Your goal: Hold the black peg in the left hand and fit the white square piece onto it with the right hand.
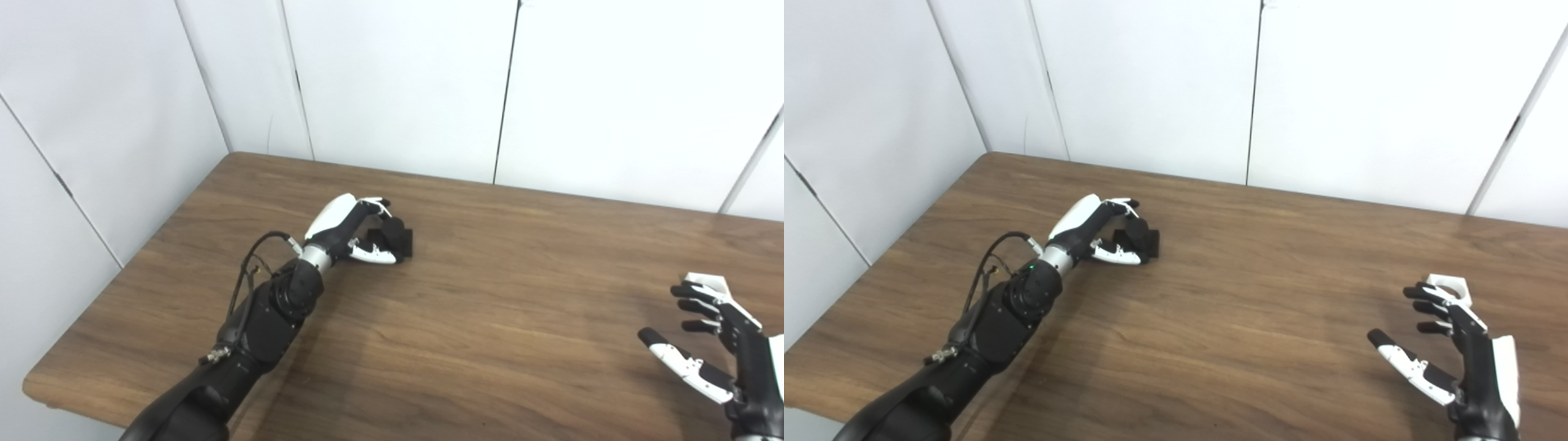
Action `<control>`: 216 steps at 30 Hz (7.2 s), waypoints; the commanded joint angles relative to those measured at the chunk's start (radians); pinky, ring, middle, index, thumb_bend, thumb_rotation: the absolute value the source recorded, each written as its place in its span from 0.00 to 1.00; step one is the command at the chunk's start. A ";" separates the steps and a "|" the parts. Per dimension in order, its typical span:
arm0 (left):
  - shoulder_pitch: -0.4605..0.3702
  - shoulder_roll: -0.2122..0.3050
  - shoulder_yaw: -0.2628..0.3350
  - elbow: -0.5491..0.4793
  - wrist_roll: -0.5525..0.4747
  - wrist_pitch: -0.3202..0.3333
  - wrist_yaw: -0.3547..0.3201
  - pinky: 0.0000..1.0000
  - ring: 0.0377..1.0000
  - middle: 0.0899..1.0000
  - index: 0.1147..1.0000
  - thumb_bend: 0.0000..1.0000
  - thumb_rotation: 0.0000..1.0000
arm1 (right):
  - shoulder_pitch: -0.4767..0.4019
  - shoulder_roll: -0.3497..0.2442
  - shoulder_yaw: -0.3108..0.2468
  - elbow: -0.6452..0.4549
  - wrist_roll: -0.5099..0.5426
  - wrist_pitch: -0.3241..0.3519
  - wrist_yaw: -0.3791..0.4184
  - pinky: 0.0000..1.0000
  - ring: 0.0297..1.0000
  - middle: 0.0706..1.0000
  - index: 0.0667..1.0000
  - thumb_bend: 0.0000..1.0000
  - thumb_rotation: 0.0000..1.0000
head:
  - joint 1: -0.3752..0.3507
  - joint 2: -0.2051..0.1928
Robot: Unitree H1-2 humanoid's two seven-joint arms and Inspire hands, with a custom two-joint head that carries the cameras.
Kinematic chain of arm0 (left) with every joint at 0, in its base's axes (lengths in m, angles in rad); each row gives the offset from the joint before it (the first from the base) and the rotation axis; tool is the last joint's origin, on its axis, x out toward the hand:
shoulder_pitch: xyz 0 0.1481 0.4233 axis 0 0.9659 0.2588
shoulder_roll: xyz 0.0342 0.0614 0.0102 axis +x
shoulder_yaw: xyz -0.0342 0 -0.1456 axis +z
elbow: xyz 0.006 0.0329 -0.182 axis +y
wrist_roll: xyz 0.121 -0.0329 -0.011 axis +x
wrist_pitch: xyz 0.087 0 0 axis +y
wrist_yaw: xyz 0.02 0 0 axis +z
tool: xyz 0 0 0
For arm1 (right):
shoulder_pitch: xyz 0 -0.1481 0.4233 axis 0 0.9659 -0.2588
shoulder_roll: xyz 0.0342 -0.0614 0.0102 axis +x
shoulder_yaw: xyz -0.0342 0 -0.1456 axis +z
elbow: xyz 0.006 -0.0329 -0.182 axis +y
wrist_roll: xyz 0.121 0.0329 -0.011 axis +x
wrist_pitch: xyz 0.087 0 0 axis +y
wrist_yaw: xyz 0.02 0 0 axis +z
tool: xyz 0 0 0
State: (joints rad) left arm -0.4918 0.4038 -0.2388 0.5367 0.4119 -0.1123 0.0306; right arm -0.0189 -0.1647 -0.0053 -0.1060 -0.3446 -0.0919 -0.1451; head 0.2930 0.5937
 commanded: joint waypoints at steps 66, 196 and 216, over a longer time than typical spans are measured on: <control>0.070 -0.090 -0.138 -0.120 -0.093 -0.253 -0.315 0.94 0.97 0.88 0.42 0.52 0.08 | 0.012 0.005 -0.003 -0.049 -0.068 0.024 -0.011 0.63 0.74 0.78 0.65 0.60 0.31 | -0.077 0.029; 0.166 0.029 -0.169 -0.231 -0.134 -0.288 -0.470 0.90 0.95 0.89 0.43 0.52 0.07 | -0.632 -0.478 0.278 0.246 -0.344 0.421 0.748 0.90 0.97 1.00 0.85 0.76 0.19 | -0.685 0.068; 0.177 0.037 -0.169 -0.258 -0.126 -0.275 -0.472 0.90 0.95 0.90 0.43 0.52 0.07 | -0.620 -0.457 0.298 0.334 -0.345 0.383 0.679 0.87 0.95 0.97 0.83 0.71 0.19 | -0.670 0.074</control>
State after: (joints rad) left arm -0.3483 0.4076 -0.3884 0.2675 0.2389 -0.4487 -0.3910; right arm -0.5986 -0.6119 0.3040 0.2262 -0.6904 0.3099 0.5722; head -0.3758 0.6673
